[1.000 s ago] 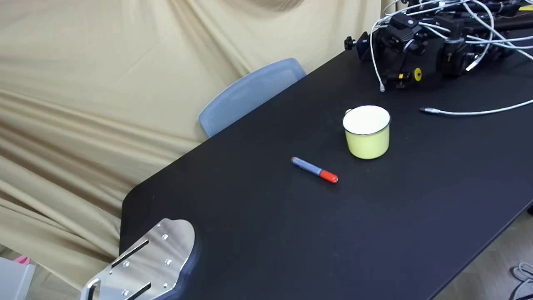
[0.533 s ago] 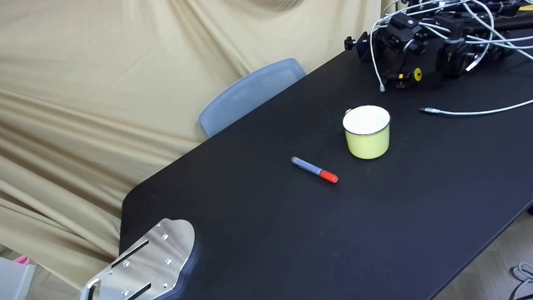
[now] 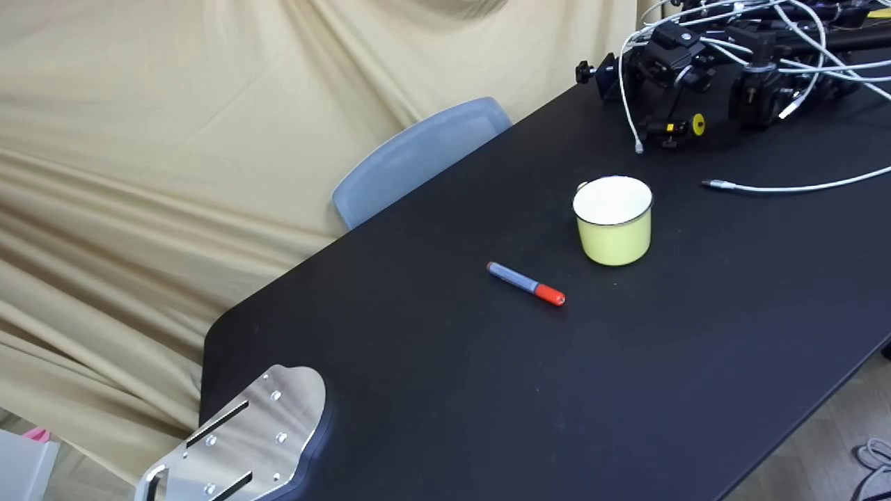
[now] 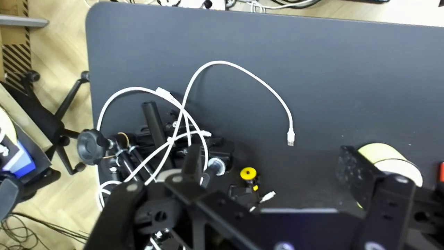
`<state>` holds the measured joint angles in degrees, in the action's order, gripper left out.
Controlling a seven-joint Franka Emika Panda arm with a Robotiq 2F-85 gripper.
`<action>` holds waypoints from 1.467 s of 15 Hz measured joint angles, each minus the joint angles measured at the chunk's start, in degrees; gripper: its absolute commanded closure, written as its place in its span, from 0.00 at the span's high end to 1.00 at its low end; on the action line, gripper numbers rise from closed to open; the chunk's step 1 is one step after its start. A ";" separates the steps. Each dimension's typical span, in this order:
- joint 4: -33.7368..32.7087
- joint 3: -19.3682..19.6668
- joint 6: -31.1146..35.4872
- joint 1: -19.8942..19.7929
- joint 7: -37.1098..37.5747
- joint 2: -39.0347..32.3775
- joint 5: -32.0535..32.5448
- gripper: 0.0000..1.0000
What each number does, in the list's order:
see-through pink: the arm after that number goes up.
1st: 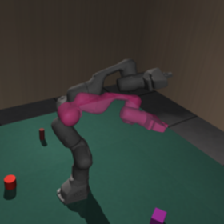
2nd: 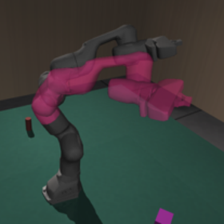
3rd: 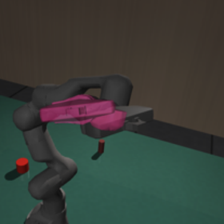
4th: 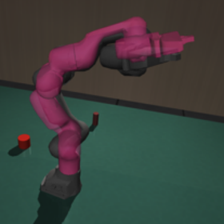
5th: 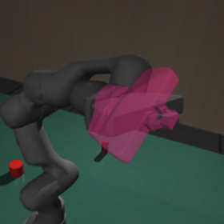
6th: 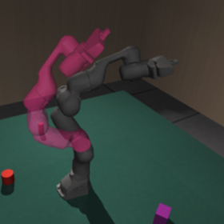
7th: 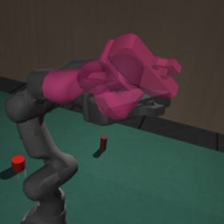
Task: Put the pen in the cup
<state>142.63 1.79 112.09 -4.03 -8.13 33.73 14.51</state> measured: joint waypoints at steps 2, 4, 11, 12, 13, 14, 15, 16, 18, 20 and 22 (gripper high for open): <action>0.02 -0.78 2.39 2.34 0.06 -1.62 -3.10 1.00; 0.05 -2.17 4.89 4.84 0.45 -3.77 -6.50 1.00; -0.55 -7.51 12.37 10.48 6.35 -13.37 -16.88 1.00; -0.69 -8.50 13.51 10.93 8.10 -14.70 -17.63 1.00; -0.77 -9.60 15.04 11.32 10.09 -15.89 -18.10 1.00; -0.79 -10.59 17.01 11.55 12.24 -16.76 -18.12 1.00; -0.80 -11.32 18.37 11.62 13.70 -17.32 -18.12 1.00; -0.83 -11.66 18.89 11.63 14.33 -17.53 -18.12 1.00; -0.92 -11.65 18.96 11.57 14.76 -17.52 -18.12 1.00; -0.68 -11.55 18.86 11.48 14.67 -17.56 -17.89 1.00; -0.50 -11.73 18.79 11.51 14.66 -17.98 -17.38 1.00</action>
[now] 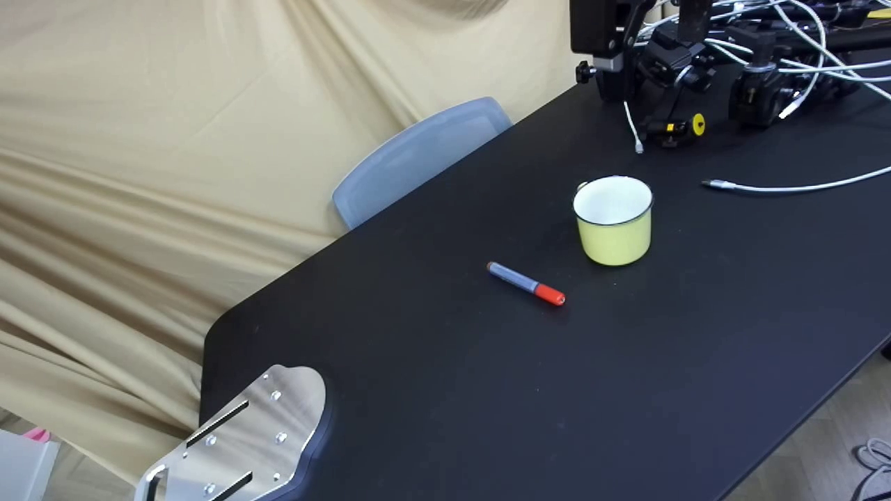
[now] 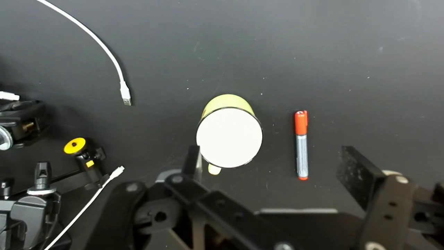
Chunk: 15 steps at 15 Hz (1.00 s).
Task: Put the pen in the cup
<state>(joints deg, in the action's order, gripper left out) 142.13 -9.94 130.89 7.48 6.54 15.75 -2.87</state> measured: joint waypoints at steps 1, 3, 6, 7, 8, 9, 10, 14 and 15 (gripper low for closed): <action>-0.03 -0.39 0.01 0.12 0.01 -0.61 0.57 1.00; -0.32 -1.73 0.20 0.59 0.13 -2.67 1.96 1.00; -1.49 -4.13 2.12 2.02 0.79 -7.17 3.81 1.00; -2.20 -4.80 2.76 2.55 1.36 -8.91 4.42 1.00; -3.07 -5.37 3.41 3.06 2.12 -10.71 5.26 1.00; -4.03 -5.76 3.95 3.58 2.96 -12.57 6.06 1.00; -4.99 -6.01 4.75 4.10 3.83 -14.41 6.37 1.00; -7.19 -6.03 6.50 5.43 4.81 -19.15 6.71 1.00; -7.15 -5.96 6.49 5.43 4.75 -19.10 6.71 1.00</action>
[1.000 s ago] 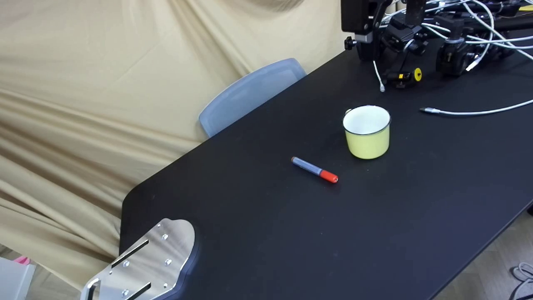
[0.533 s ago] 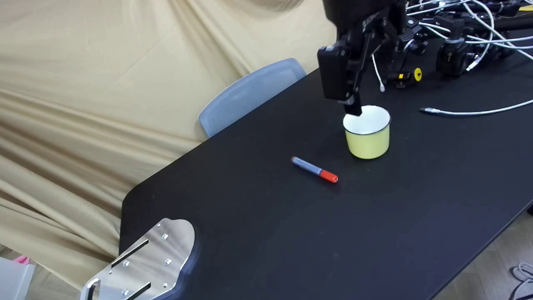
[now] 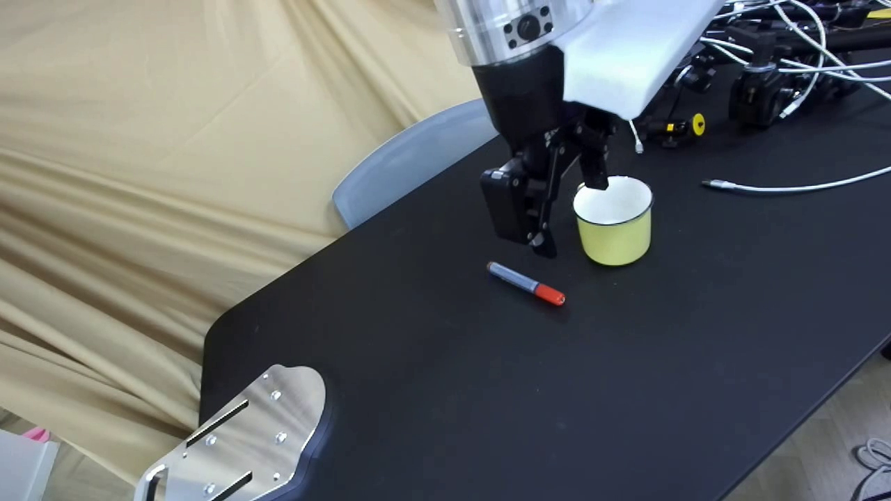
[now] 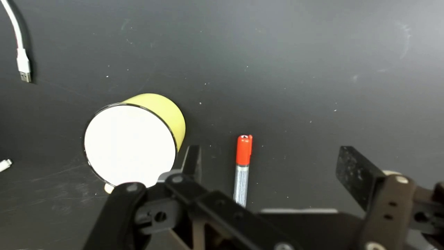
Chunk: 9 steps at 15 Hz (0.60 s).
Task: Put the pen in the cup
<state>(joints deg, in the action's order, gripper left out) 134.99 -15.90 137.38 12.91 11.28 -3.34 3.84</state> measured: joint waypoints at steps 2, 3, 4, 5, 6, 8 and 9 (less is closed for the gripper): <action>0.01 0.13 0.00 0.01 -0.10 0.16 0.00 1.00; 0.02 0.14 -0.07 0.02 -0.11 0.03 0.15 1.00; 0.01 0.22 -0.19 0.02 -0.11 -0.25 0.90 1.00; -0.04 0.36 -0.26 0.04 -0.11 -0.74 2.07 1.00; -0.13 0.53 -0.28 0.08 -0.09 -1.40 3.52 1.00; -0.91 0.88 -0.33 0.24 0.13 -3.32 7.19 1.00; -1.68 1.12 -0.32 0.48 0.46 -4.55 9.01 1.00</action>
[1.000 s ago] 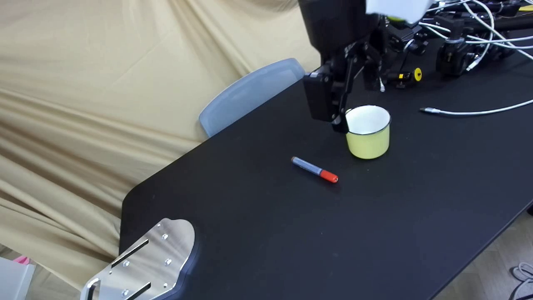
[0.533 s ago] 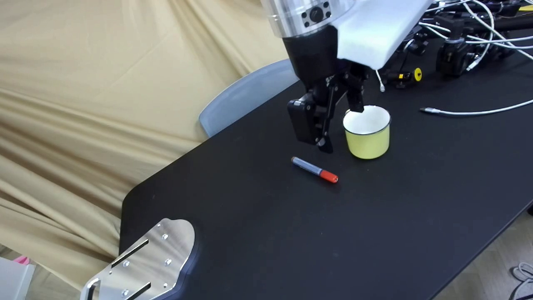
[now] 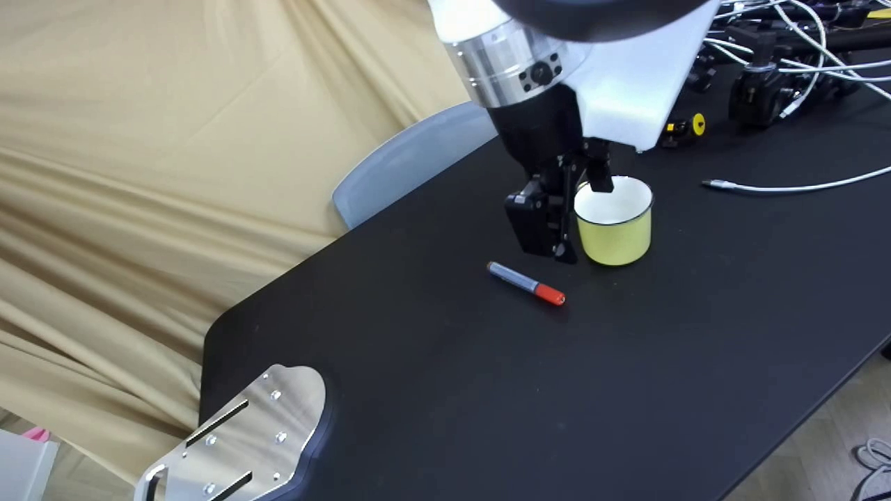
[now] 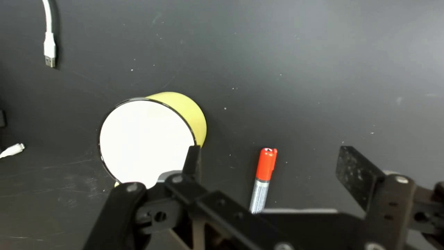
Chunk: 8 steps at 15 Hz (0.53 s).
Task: Put the pen in the cup
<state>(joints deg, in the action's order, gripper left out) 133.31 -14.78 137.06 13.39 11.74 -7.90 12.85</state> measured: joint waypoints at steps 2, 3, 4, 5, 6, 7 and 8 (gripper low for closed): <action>-2.18 0.52 0.03 0.85 0.64 -2.70 2.44 1.00; -3.46 0.76 0.03 1.40 0.75 -4.04 3.17 1.00; -4.77 1.00 0.01 2.02 0.81 -5.35 3.75 1.00; -6.09 1.26 -0.05 2.64 0.86 -6.62 4.26 1.00; -7.50 1.57 -0.24 3.30 0.88 -7.94 4.66 1.00; -8.89 1.95 -0.58 3.95 0.89 -9.19 5.00 1.00; -10.30 2.34 -0.89 4.52 0.89 -10.41 5.19 1.00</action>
<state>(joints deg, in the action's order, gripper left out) 123.01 -12.44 136.16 17.92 12.63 -18.31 18.04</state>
